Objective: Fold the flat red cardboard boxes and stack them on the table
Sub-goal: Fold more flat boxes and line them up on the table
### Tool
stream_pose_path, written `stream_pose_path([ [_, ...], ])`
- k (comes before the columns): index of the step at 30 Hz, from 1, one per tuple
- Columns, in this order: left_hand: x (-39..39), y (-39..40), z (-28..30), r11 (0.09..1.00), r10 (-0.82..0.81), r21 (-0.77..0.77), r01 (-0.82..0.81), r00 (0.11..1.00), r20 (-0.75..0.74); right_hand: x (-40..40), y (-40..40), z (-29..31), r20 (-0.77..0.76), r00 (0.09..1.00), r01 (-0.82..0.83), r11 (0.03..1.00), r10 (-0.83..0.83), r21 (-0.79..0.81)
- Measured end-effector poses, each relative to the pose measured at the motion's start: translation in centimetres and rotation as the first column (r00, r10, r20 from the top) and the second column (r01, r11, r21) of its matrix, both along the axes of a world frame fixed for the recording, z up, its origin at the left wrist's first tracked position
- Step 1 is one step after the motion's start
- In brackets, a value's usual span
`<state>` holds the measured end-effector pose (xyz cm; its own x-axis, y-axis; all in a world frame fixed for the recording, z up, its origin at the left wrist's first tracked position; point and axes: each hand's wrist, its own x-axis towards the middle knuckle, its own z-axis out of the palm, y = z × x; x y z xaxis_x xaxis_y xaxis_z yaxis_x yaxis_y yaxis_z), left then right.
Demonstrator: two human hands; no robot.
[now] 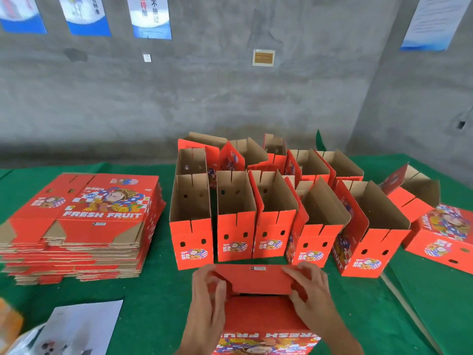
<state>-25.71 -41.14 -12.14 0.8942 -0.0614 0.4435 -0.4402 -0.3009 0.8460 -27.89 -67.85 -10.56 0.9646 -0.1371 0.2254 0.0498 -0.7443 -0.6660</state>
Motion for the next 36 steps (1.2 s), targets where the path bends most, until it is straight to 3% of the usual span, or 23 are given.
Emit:
stream_pose_path([
  [1,0.0,-0.3,0.2,0.999,0.049,0.019,-0.048,0.998,-0.028,-0.2,-0.1,-0.1,0.034,0.999,-0.002,0.999,0.0,0.053],
  [3,0.2,-0.6,0.0,0.947,0.134,0.294,-0.128,0.991,0.001,-0.7,-0.1,-0.2,0.049,0.998,-0.036,0.983,0.028,0.182],
  [5,0.6,-1.1,0.0,0.789,0.144,0.612,-0.046,0.983,-0.112,-1.0,-0.3,-0.6,-0.014,0.999,-0.049,0.992,0.051,0.115],
  [6,0.9,-1.3,0.0,0.733,0.156,0.68,0.021,0.968,-0.198,-1.1,-0.3,-0.8,-0.072,0.997,-0.028,0.999,0.03,0.019],
  [9,1.7,-2.0,-0.1,0.725,0.205,0.683,0.084,0.921,-0.33,-1.0,-0.2,-1.3,-0.166,0.983,0.057,0.993,-0.073,-0.1],
  [14,3.4,-3.8,1.0,0.609,0.32,0.792,0.035,0.903,-0.286,0.8,0.3,-0.5,-0.203,0.954,0.174,0.958,-0.222,-0.229],
  [16,4.1,-3.6,0.8,0.598,0.313,0.801,0.03,0.911,-0.268,1.3,0.2,-0.4,-0.23,0.931,0.25,0.954,-0.284,-0.167],
  [18,4.4,-3.0,0.5,0.646,0.306,0.763,-0.006,0.918,-0.252,1.8,-0.4,-0.2,-0.336,0.878,0.366,0.931,-0.342,0.009],
  [21,4.3,-2.7,-0.5,0.713,0.314,0.701,-0.004,0.896,-0.314,2.0,-2.8,0.0,-0.592,0.747,0.5,0.843,-0.304,0.198],
  [24,4.1,-2.3,-1.9,0.747,0.34,0.664,-0.009,0.864,-0.371,1.1,-4.9,-0.3,-0.805,0.58,0.576,0.762,-0.127,0.295],
  [27,4.3,-1.6,-2.7,0.765,0.336,0.643,-0.026,0.869,-0.364,0.9,-5.2,-0.9,-0.896,0.443,0.526,0.813,-0.011,0.25],
  [36,5.9,-1.0,-2.2,0.796,0.306,0.605,-0.028,0.88,-0.363,1.8,-4.2,-1.7,-0.902,0.431,0.485,0.846,-0.009,0.223],
])
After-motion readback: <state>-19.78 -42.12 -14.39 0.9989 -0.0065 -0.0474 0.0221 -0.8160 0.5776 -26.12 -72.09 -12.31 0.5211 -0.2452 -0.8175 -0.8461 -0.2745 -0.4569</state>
